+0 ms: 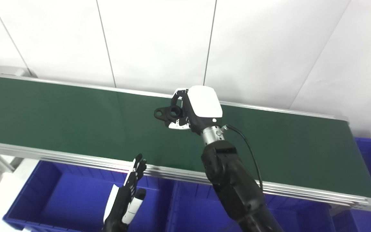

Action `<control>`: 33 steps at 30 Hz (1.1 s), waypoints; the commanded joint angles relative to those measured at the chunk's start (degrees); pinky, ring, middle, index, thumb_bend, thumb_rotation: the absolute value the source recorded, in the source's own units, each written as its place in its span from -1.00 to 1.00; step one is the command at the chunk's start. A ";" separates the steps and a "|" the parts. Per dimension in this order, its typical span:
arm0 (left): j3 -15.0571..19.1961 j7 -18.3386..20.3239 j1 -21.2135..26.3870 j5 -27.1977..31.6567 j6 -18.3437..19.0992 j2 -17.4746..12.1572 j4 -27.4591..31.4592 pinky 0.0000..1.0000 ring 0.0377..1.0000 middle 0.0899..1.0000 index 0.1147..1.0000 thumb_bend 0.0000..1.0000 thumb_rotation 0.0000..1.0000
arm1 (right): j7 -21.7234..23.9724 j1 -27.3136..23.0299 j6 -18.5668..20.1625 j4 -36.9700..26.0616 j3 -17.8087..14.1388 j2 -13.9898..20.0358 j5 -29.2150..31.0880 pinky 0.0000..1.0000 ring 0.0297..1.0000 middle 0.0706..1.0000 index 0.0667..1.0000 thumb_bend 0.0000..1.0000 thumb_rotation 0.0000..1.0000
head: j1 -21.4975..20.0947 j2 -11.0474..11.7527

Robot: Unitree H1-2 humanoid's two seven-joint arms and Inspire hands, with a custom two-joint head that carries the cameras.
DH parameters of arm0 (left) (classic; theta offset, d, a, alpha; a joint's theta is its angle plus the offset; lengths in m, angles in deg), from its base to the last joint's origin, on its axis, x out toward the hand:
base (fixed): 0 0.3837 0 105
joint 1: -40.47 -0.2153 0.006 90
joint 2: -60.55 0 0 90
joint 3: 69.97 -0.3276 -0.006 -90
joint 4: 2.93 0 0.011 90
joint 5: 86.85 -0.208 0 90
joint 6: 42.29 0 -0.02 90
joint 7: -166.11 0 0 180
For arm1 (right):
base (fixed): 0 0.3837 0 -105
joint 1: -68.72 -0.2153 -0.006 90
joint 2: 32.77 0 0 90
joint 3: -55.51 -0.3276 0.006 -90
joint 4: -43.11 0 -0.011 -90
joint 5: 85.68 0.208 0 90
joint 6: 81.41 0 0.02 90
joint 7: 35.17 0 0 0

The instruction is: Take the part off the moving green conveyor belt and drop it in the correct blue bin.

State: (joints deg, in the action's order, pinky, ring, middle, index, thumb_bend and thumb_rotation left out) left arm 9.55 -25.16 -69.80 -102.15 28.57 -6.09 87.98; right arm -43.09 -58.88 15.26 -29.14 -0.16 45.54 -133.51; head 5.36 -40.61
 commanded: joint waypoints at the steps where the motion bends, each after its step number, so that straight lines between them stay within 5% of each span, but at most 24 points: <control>1: -1.53 0.21 1.22 0.61 0.79 3.18 1.11 0.87 0.89 0.91 1.00 0.50 1.00 | 2.69 1.25 1.56 -7.56 -0.91 1.38 -1.60 -0.79 -0.74 -0.66 -0.13 0.00 -0.68 | -1.72 -0.33; 9: 0.73 2.13 1.77 3.69 3.30 0.17 3.57 0.82 0.88 0.89 0.99 0.57 1.00 | 12.57 13.44 2.94 -22.43 -1.46 8.25 -6.82 -0.77 -0.71 -0.61 -0.12 0.00 -0.68 | -7.40 -2.50; 18: 2.31 4.31 2.20 7.28 7.23 -1.16 6.54 0.81 0.87 0.89 0.98 0.66 1.00 | 18.85 27.15 1.81 -31.22 -2.19 11.98 -11.28 -0.71 -0.65 -0.53 -0.11 0.00 -0.68 | -10.00 -5.19; 30: 2.77 4.51 1.97 8.27 8.60 -1.29 7.92 0.80 0.86 0.86 0.94 0.68 0.97 | 17.71 36.13 1.35 -22.37 -2.12 12.61 -14.67 -0.75 -0.68 -0.56 -0.12 0.00 -0.69 | -9.62 -6.17; 33: 2.57 4.59 1.70 8.30 8.74 -1.32 8.15 0.81 0.86 0.87 0.95 0.67 0.97 | 13.96 36.48 -0.39 -17.09 -1.86 12.37 -14.12 -0.77 -0.71 -0.58 -0.11 0.00 -0.70 | -8.81 -6.01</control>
State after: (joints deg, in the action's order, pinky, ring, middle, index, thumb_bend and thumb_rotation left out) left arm 12.25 -21.37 -68.26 -93.60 37.70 -7.23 94.23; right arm -26.09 -22.04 17.15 -46.55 -1.92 58.17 -147.75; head -3.96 -46.67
